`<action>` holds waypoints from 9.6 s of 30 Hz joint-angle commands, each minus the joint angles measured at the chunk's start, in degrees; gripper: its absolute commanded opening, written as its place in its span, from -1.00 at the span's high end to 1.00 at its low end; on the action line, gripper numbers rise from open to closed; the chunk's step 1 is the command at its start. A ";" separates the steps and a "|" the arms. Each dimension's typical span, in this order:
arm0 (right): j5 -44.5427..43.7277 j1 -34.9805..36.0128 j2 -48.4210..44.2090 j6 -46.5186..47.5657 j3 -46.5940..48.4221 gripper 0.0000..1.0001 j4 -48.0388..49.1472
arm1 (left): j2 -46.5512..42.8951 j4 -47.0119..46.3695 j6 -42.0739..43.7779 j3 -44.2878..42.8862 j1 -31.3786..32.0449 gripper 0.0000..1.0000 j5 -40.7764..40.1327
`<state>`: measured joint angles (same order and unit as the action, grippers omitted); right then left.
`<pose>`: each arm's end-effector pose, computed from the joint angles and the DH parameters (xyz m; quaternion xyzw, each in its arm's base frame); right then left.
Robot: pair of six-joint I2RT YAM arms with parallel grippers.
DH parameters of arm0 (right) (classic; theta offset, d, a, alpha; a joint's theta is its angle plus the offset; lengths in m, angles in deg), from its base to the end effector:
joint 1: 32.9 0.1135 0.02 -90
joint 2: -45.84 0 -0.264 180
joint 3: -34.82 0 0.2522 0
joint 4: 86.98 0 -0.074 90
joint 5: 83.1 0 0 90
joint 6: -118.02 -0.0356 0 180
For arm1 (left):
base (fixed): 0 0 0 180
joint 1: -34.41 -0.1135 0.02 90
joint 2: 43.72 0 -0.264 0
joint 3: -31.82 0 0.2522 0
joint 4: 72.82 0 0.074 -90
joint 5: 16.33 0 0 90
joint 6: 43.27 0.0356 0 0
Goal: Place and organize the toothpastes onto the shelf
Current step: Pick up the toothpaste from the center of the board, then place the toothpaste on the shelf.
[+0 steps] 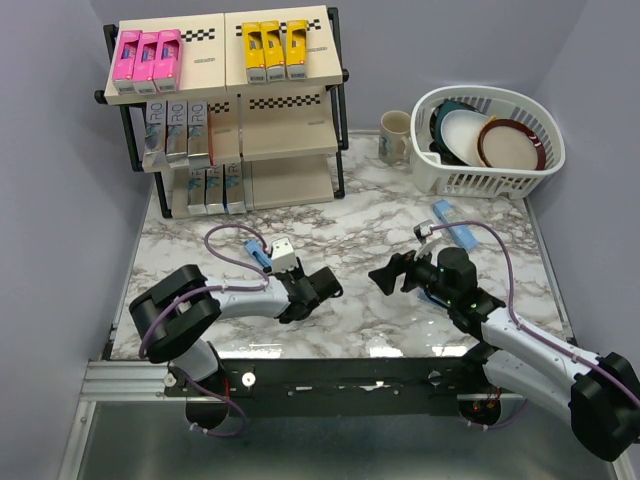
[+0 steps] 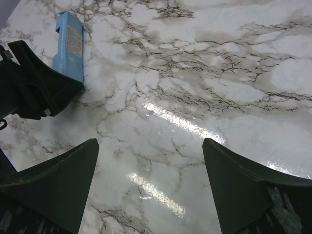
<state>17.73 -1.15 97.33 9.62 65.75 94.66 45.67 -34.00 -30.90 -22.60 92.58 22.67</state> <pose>0.1622 0.1082 0.1962 -0.1486 0.7982 0.3148 0.4916 0.1558 -0.1985 0.1404 -0.2108 0.8705 0.0424 0.4428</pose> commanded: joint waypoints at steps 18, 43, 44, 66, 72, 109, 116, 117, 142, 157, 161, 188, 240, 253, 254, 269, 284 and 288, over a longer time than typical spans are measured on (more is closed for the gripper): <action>6.83 -0.28 1.60 -17.88 -3.62 -0.92 11.03 | -5.96 -1.41 28.82 -2.94 18.64 0.27 -9.12; 20.63 -0.28 14.25 -35.66 -5.04 -0.95 48.31 | -26.28 -36.83 62.15 11.66 25.24 0.27 8.46; 20.98 -0.28 14.61 -36.10 -4.87 -0.94 49.02 | -26.19 -36.92 62.24 11.49 25.15 0.27 8.81; 20.90 -0.20 23.05 -38.82 -4.69 -0.80 52.18 | -28.21 -42.37 62.77 11.84 25.24 0.27 11.19; 21.69 -0.28 23.40 -39.61 -4.34 -0.70 53.95 | -26.55 -42.37 63.12 11.31 25.24 0.27 11.19; 14.40 -0.28 17.69 -43.22 -7.32 0.14 55.97 | -43.04 -54.31 42.75 25.96 21.02 -0.98 15.66; 11.85 -0.28 15.76 -46.20 -8.73 0.15 58.95 | -49.92 -67.14 32.11 33.28 16.01 -0.98 20.50; 11.58 -0.28 15.49 -46.64 -8.99 0.14 59.57 | -49.66 -70.20 29.66 33.80 15.40 -0.98 21.20; 10.44 -0.28 10.74 -48.14 -11.02 0.14 58.78 | -10.82 -120.50 15.22 32.14 8.98 -0.59 38.44; 10.62 -0.28 10.74 -47.18 -11.37 0.14 57.90 | -11.52 -121.47 18.21 30.65 9.06 -0.25 35.71; 10.88 -0.28 11.44 -47.26 -11.37 0.14 58.34 | -11.42 -121.47 18.12 29.86 9.15 -0.11 36.50; -5.54 -0.28 -21.32 -17.83 -4.25 -0.91 4.31 | -42.36 -52.16 43.32 17.49 9.24 0.47 15.27; -24.10 -0.28 -30.74 -4.81 -11.28 -0.96 -2.48 | 0.26 -43.42 73.14 -30.18 -32.86 0.29 18.22; -23.31 -0.28 -29.16 -4.46 -11.19 -0.95 -1.60 | 4.13 -44.75 73.85 -30.53 -34.26 0.12 18.57; -23.22 -0.28 -28.81 -4.46 -11.11 -0.96 -1.51 | 4.31 -44.75 73.76 -30.53 -34.27 0.08 18.57; -22.87 -0.28 -28.02 -4.02 -10.93 -0.95 -1.34 | -0.16 -43.78 71.57 -28.42 -34.44 -0.71 21.38; -21.55 -0.28 -25.38 -5.42 -5.67 -1.00 -7.98 | -19.93 -25.16 60.15 -20.86 -30.40 -0.98 32.80; -21.91 -0.28 -21.52 -6.57 1.36 -1.00 -19.14 | -27.05 -15.32 57.85 -17.36 -27.94 -0.98 36.85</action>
<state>-3.95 -1.50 72.59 4.55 59.19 87.80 25.49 -61.62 31.17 -43.37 62.22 53.46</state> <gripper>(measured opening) 0.996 0.990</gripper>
